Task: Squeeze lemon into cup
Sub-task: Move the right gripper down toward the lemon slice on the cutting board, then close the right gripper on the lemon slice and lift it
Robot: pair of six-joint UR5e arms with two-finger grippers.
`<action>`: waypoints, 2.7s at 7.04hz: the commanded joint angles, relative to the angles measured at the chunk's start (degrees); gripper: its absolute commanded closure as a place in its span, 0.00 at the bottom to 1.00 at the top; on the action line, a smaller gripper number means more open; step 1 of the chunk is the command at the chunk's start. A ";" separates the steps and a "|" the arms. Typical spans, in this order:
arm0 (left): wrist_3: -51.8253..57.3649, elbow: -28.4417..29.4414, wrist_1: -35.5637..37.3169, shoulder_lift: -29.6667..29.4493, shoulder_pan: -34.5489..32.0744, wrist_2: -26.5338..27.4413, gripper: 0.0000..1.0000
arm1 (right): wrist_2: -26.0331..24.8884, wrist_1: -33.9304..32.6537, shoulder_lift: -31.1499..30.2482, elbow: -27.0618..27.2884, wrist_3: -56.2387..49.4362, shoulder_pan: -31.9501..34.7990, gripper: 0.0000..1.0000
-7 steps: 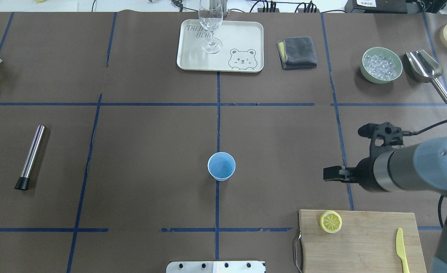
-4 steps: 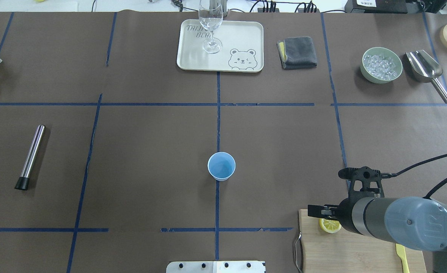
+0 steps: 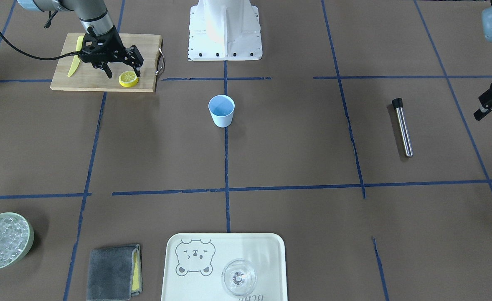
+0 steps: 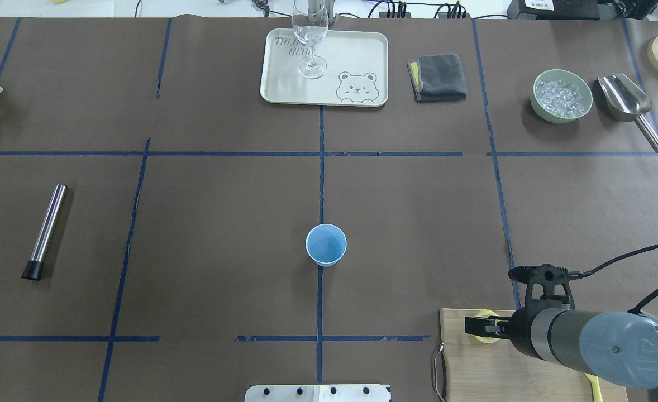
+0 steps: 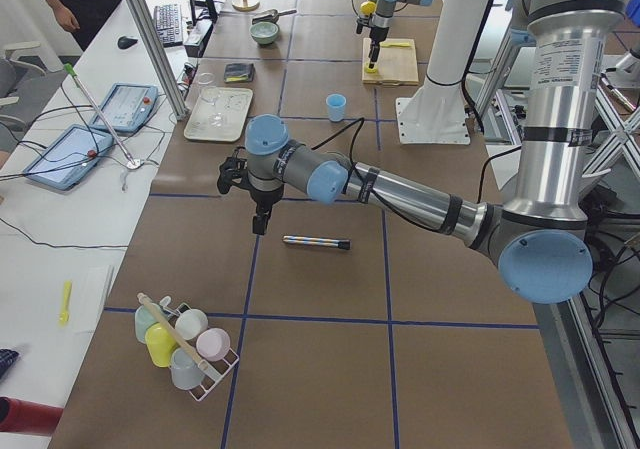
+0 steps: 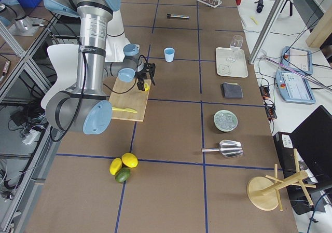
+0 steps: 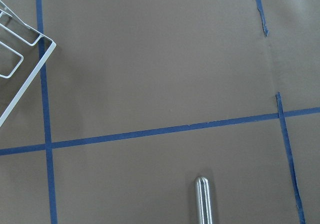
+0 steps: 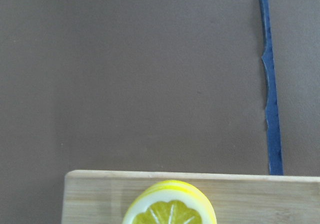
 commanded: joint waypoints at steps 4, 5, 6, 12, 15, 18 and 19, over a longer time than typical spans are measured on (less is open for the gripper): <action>-0.01 0.56 -1.28 0.15 -0.09 0.00 0.00 | -1.40 -0.11 0.45 -0.62 0.01 -1.43 0.00; -0.01 0.56 -1.28 0.24 0.00 0.00 0.00 | -1.40 -0.11 0.54 -0.62 0.01 -1.43 0.00; -0.01 0.56 -1.28 0.24 -0.09 0.00 0.00 | -1.49 -0.37 0.98 -0.36 -0.08 -1.17 0.00; 0.16 0.56 -1.37 0.24 -0.09 0.00 0.00 | -1.76 -2.22 2.12 -0.97 -0.08 -0.90 0.03; 0.16 0.56 -1.37 0.24 0.00 0.00 0.00 | -1.67 -2.22 2.12 -0.71 -0.08 -0.55 0.31; -0.01 0.30 -1.37 0.24 0.00 0.00 0.00 | -1.58 -2.22 2.12 -0.62 -0.17 -0.38 0.45; -0.01 0.30 -1.37 0.24 0.00 0.00 0.00 | -1.58 -2.22 2.12 -0.53 -0.17 -0.20 0.47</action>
